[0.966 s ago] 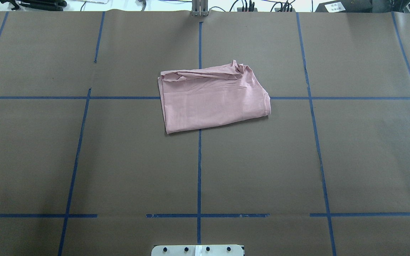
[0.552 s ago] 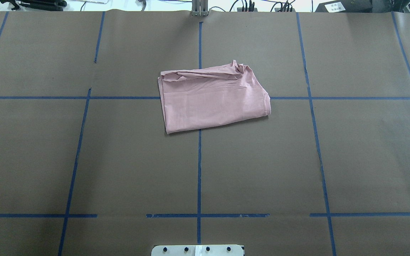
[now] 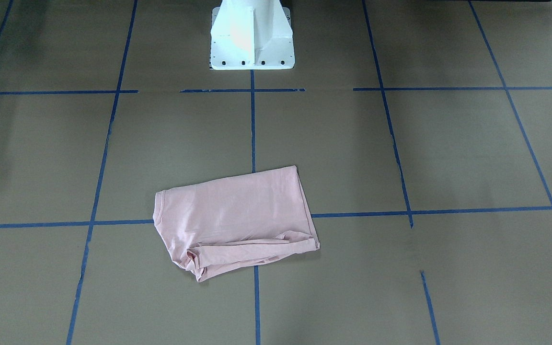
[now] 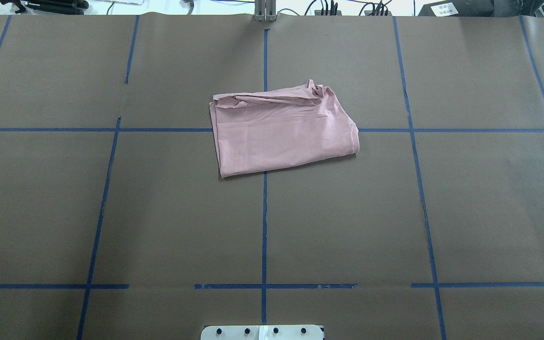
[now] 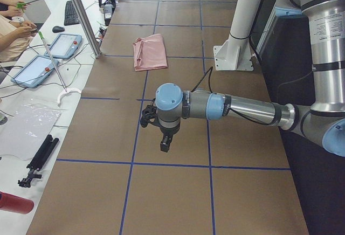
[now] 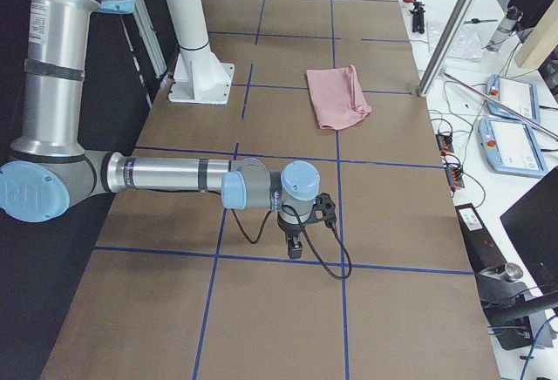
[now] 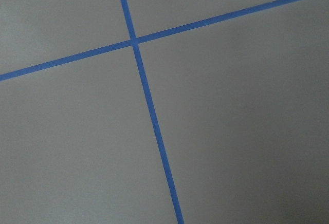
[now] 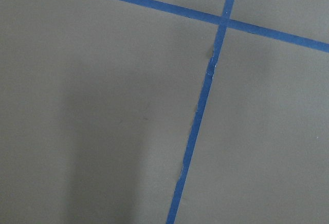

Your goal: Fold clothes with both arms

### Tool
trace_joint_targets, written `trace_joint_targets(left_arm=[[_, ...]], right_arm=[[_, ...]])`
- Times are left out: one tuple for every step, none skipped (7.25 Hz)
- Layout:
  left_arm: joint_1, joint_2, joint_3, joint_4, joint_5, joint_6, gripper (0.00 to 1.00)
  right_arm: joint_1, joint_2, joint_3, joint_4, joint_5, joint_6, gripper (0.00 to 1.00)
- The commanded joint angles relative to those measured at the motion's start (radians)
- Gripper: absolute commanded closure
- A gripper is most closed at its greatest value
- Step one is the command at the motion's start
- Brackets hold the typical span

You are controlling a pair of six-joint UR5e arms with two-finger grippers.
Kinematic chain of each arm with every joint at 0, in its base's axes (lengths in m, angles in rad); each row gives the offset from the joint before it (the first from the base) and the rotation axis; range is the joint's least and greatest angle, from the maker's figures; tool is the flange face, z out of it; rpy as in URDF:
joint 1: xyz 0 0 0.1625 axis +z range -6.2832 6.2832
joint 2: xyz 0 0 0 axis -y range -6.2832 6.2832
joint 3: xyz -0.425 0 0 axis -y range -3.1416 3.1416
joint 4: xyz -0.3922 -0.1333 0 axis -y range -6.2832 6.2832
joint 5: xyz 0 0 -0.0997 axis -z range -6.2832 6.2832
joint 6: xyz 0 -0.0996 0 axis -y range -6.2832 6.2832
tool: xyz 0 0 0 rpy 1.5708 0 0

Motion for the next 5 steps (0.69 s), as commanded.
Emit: trace_joint_targets(left_arm=[[0.0,0.01,-0.017,-0.002,-0.017,0.0,0.0],[0.0,0.01,-0.021,-0.002,-0.026,0.0,0.0],[0.0,0.01,-0.023,-0.002,-0.046,0.0,0.0],[0.0,0.01,-0.018,-0.002,-0.046,0.0,0.0],[0.001,0.006,-0.012,-0.002,-0.046,-0.001,0.0]], right_arm=[[0.0,-0.008,0.009,0.064,0.004,0.006,0.0],[0.001,-0.032,0.053,0.058,-0.005,0.011,0.0],[0.001,-0.028,0.038,0.055,-0.005,0.049,0.0],[0.0,-0.026,0.043,0.053,0.01,0.075,0.0],[-0.03,-0.021,0.043,0.053,-0.005,0.075,0.0]])
